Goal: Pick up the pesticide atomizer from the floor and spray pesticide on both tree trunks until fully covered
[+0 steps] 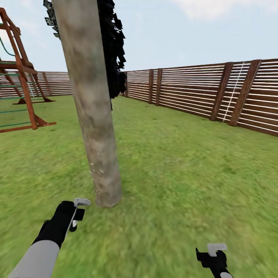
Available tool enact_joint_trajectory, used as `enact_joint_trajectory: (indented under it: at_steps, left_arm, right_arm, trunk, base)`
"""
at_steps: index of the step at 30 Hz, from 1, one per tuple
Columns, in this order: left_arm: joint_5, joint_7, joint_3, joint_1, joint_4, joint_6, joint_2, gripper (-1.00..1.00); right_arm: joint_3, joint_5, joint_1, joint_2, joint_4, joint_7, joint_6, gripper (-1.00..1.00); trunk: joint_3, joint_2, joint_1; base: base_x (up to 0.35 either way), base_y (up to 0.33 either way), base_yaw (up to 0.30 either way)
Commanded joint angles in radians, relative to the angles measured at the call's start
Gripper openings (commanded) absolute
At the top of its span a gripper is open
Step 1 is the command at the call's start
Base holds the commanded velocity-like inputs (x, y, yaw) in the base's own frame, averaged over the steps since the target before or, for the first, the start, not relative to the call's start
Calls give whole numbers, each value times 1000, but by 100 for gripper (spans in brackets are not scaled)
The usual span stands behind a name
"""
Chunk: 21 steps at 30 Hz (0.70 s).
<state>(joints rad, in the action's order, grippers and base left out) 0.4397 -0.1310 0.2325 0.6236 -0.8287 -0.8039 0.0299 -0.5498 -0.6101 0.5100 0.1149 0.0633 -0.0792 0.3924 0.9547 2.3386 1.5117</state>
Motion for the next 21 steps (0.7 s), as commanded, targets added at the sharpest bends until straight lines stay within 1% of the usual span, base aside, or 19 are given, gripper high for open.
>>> enact_joint_trajectory:
  at_steps: [1,3,9,12,14,21]
  left_arm:
    - [15,-5,3,1,6,19,-3,-100]
    - [12,-1,3,1,12,39,-5,-100]
    - [10,-1,5,1,15,44,-7,-100]
    - [11,-1,4,1,35,45,-20,-100]
    - [11,-1,5,1,40,47,-25,-100]
    - [11,0,7,1,42,49,-25,-100]
  right_arm:
    - [-6,-11,1,0,-2,-5,3,100]
    - [-6,-11,1,0,-2,-5,3,100]
    - [-6,-11,1,0,-2,-5,3,100]
    - [-6,-11,1,0,-2,-5,3,100]
    - [-6,-10,1,0,-2,-5,3,100]
    - [-6,-11,1,5,-2,-5,3,100]
  trunk:
    - [1,0,0]
    - [1,0,0]
    - [1,0,0]
    - [1,0,0]
    - [1,0,0]
    - [1,0,0]
  base:
    - [222,-205,135]
    - [227,-203,233]
    - [173,-228,275]
    - [112,-259,272]
    - [80,-263,113]
    - [7,-272,8]
